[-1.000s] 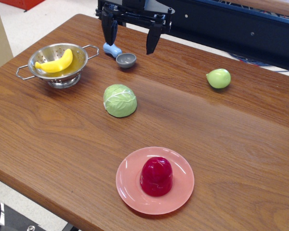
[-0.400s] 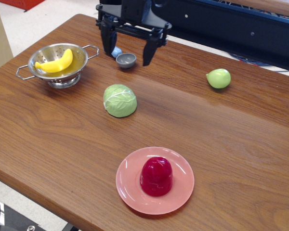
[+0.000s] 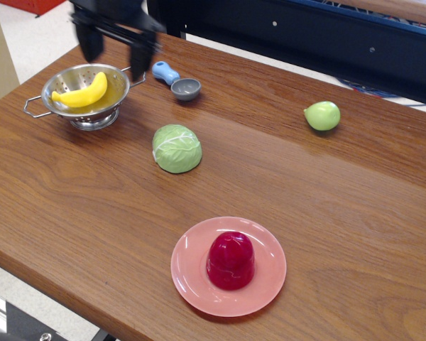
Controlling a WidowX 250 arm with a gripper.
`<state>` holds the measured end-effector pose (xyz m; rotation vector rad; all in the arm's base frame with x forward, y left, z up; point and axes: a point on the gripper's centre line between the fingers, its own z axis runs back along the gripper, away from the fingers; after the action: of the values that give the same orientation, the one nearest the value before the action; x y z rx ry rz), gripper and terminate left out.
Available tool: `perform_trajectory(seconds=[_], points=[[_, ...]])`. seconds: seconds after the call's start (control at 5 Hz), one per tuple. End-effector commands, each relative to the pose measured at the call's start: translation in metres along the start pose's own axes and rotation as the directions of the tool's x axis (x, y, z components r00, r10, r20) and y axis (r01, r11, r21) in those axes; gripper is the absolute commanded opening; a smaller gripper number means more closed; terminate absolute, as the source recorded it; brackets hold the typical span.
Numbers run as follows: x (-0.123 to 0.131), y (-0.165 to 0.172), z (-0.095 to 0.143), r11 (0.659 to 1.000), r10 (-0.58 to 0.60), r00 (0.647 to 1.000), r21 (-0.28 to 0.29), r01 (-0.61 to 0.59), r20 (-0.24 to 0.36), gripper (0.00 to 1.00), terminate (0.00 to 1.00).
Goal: Take banana out of colander
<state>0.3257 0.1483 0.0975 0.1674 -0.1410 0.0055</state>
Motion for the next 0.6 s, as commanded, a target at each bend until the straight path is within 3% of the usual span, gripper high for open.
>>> perform_trajectory(seconds=[0.0,0.4], points=[[0.02,0.036,-0.001,0.992,-0.118,0.993,0.057,0.117,0.021,1.0,0.0],[0.014,0.046,-0.036,0.983,-0.17,0.984,0.063,0.173,-0.056,1.0,0.0]])
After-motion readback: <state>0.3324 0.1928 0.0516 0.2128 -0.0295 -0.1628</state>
